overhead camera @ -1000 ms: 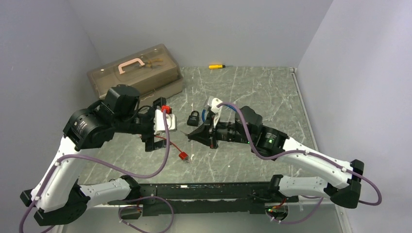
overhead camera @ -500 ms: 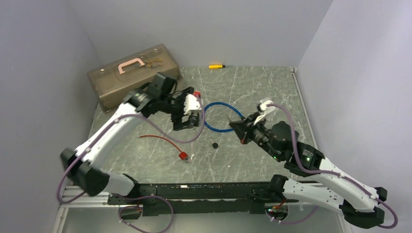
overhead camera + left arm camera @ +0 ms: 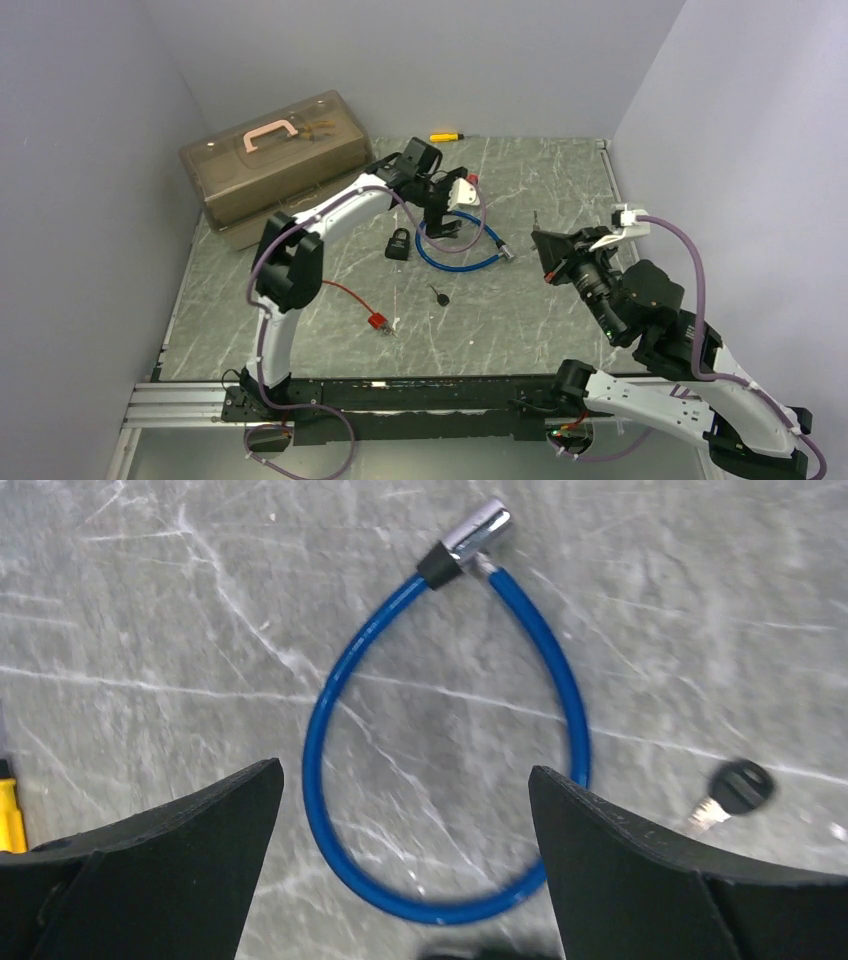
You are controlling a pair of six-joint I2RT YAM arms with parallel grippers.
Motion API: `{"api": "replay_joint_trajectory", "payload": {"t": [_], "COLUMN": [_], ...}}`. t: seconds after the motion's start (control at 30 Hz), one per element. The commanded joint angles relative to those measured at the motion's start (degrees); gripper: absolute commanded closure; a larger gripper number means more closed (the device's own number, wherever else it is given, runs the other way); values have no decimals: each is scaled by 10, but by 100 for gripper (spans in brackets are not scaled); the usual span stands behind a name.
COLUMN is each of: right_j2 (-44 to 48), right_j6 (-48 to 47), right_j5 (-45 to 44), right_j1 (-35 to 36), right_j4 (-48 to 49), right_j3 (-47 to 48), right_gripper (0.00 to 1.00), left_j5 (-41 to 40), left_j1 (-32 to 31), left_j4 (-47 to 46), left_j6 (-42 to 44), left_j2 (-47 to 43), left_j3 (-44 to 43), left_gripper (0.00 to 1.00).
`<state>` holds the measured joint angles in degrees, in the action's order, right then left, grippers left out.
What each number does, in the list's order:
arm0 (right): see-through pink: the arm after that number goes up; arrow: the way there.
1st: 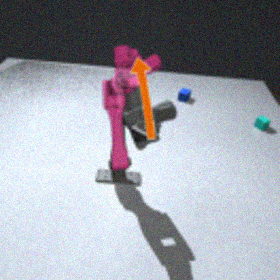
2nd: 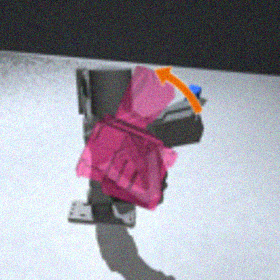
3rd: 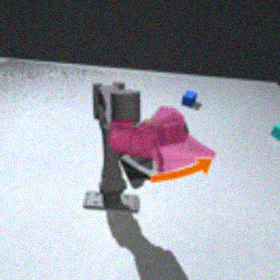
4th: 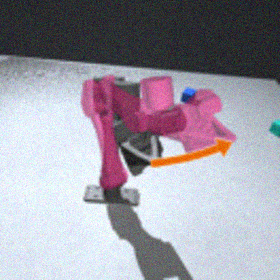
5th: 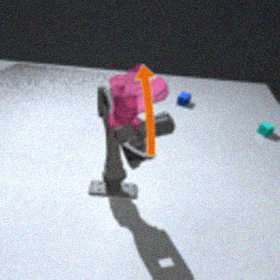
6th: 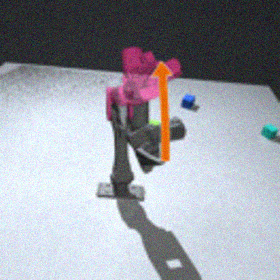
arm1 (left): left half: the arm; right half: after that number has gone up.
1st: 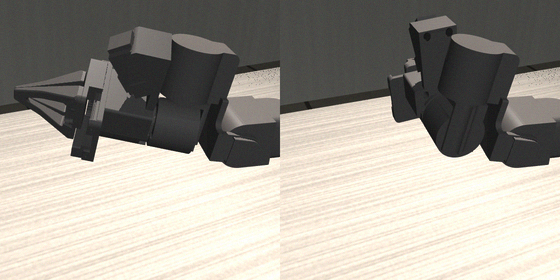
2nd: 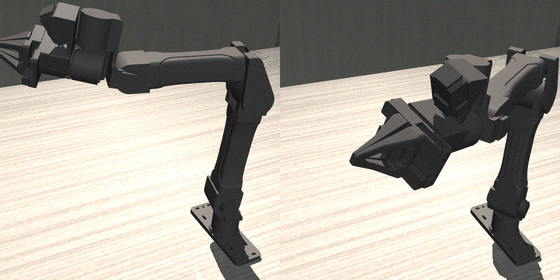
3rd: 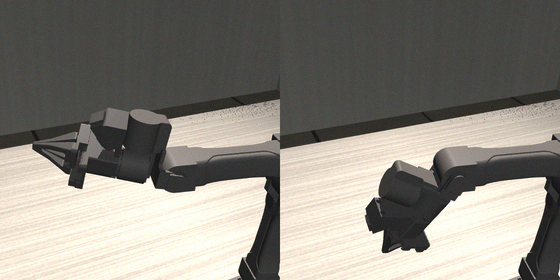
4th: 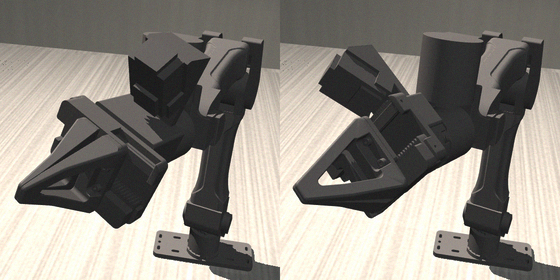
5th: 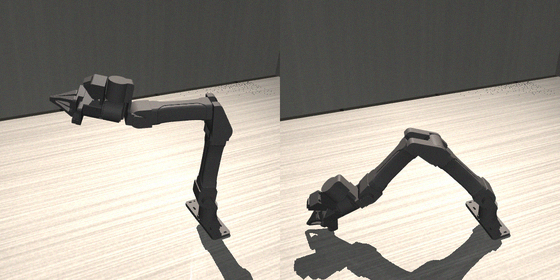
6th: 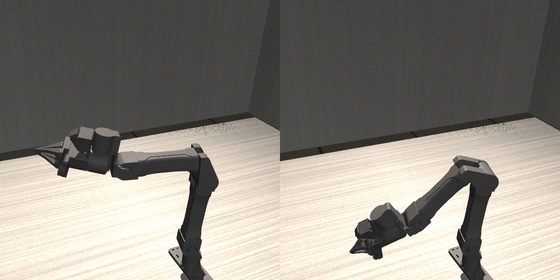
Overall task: Unlock with the key
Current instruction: Move the lock to the center of the board.
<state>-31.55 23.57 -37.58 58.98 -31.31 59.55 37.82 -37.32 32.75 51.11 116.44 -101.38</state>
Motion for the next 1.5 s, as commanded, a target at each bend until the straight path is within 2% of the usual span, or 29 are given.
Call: {"api": "replay_joint_trajectory", "payload": {"t": [0.0,0.1,0.2,0.33,0.5,0.63,0.87,1.07,1.3,1.47], "right_j2": [-5,-5,2,4,0,-2,-3,-2,11,13], "right_j6": [-21,-26,-27,-21,-18,-17,-17,-17,3,6], "right_j5": [-38,-41,-38,-36,-29,-26,-23,-15,-8,-1], "right_j1": [0,0,0,0,-1,0,0,0,0,0], "right_j4": [-24,-21,-17,-23,-18,-17,-19,-22,-33,-34], "right_j3": [38,41,40,38,35,35,41,53,55,60], "right_gripper": [100,100,100,100,100,100,100,100,100,100], "left_j5": [43,14,-5,-6,-22,-33,-81,-51,14,33], "left_j1": [-24,-43,-48,-53,-66,-89,-126,-139,-146,-145], "left_j4": [-30,-102,-125,-74,-78,28,74,99,161,193], "left_j6": [-14,-13,5,36,66,150,226,207,235,249], "left_j2": [63,86,126,197,230,264,265,250,219,234], "left_j3": [-80,-65,-100,-186,-200,-259,-234,-230,-206,-234], "left_gripper": [1,0,0,3,2,4,7,7,7,4]}}
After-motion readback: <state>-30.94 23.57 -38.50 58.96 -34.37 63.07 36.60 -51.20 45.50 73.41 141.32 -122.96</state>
